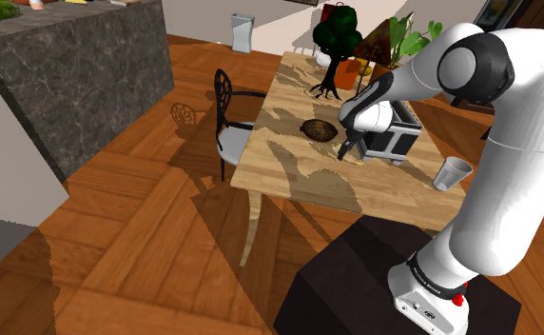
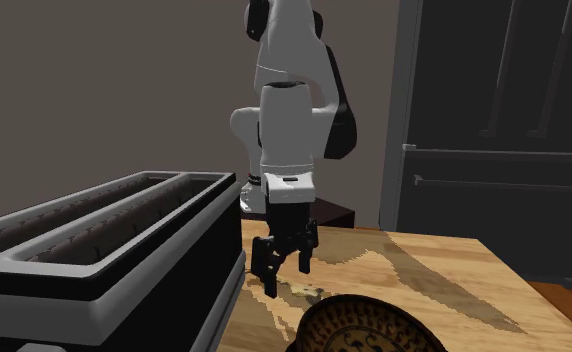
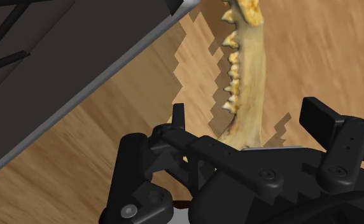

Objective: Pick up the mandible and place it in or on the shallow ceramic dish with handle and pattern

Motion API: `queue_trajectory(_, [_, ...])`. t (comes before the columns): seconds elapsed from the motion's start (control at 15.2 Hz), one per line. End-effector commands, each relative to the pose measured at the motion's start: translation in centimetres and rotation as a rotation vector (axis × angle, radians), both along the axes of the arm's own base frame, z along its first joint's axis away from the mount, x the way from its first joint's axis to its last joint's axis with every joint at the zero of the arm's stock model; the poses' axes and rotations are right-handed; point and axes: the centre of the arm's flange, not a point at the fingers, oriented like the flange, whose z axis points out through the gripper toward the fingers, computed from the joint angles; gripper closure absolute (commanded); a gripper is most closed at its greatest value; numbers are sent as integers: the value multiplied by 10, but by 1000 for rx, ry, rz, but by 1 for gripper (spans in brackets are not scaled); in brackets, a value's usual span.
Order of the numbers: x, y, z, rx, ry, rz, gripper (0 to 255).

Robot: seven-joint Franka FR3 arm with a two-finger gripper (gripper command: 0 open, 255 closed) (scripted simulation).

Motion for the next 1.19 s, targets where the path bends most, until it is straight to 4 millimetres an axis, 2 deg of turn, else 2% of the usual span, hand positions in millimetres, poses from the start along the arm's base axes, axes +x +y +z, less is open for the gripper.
queue_trajectory(0.0, [0,0,0,0,0,0,0])
queue_trajectory(0.2, [0,0,0,0,0,0,0])
queue_trajectory(0.26, [0,0,0,0,0,0,255])
queue_trajectory(0.86, [0,0,0,0,0,0,255])
queue_trajectory(1.12, [0,0,21,0,0,0,255])
